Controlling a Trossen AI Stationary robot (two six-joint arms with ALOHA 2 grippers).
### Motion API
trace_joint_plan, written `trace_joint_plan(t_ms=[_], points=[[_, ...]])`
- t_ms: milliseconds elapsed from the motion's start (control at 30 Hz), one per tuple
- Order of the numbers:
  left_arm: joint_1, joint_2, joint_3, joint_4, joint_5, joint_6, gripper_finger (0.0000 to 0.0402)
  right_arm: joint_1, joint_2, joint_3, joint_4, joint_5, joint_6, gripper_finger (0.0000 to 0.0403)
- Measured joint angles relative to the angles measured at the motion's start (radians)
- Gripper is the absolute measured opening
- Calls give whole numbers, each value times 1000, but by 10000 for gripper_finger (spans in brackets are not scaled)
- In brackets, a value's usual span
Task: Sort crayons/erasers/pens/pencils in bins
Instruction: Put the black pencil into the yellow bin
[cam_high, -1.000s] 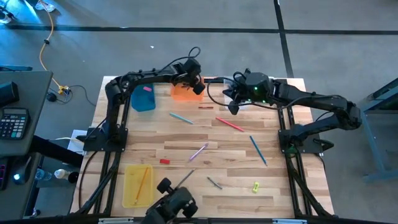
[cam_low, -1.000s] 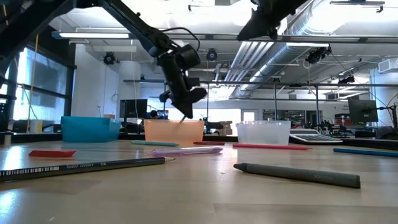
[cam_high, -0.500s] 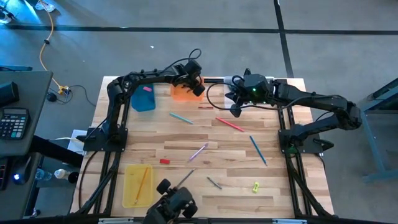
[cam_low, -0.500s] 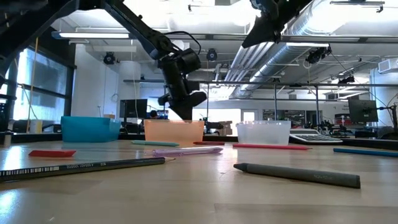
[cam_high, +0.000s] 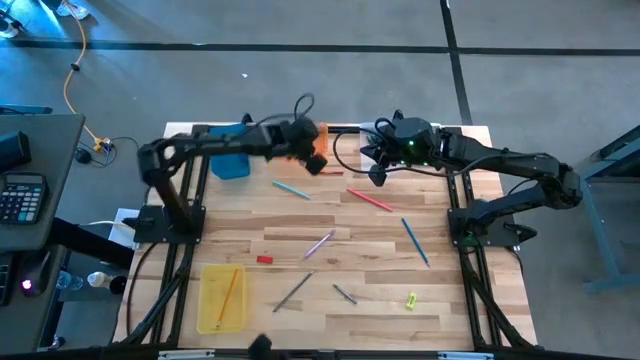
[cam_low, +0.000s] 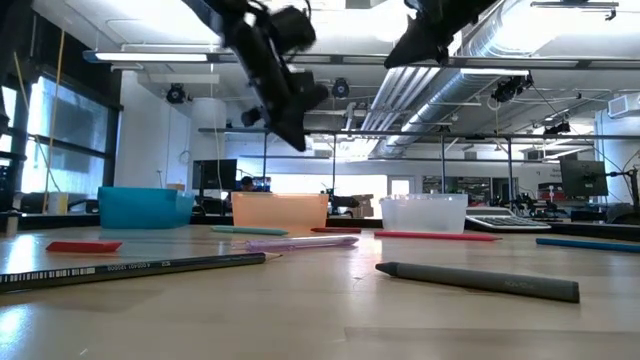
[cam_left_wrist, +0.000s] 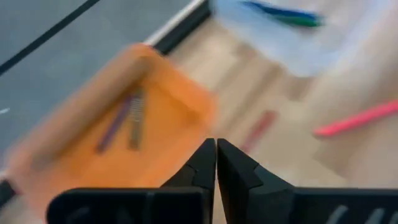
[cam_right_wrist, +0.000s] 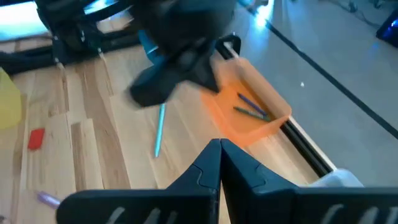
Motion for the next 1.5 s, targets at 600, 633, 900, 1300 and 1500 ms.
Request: trace_joint_plan(t_ms=[600, 633, 900, 1300, 1500], points=[[-443, -477, -531, 83, -150, -379, 0, 26, 0, 0, 45, -88, 46, 0], [-451, -488, -546, 68, -149, -381, 0, 38, 0, 0, 44, -90, 62, 0], [-438, -516, -629, 121, 31, -288, 0, 177, -1, 0, -49, -2, 235, 0], [-489, -512, -638, 170, 156, -297, 0, 270, -63, -161, -192, 4, 355, 0], [-692, -456, -559, 53, 10, -554, 0, 235, -185, -440, 171, -153, 263, 0]])
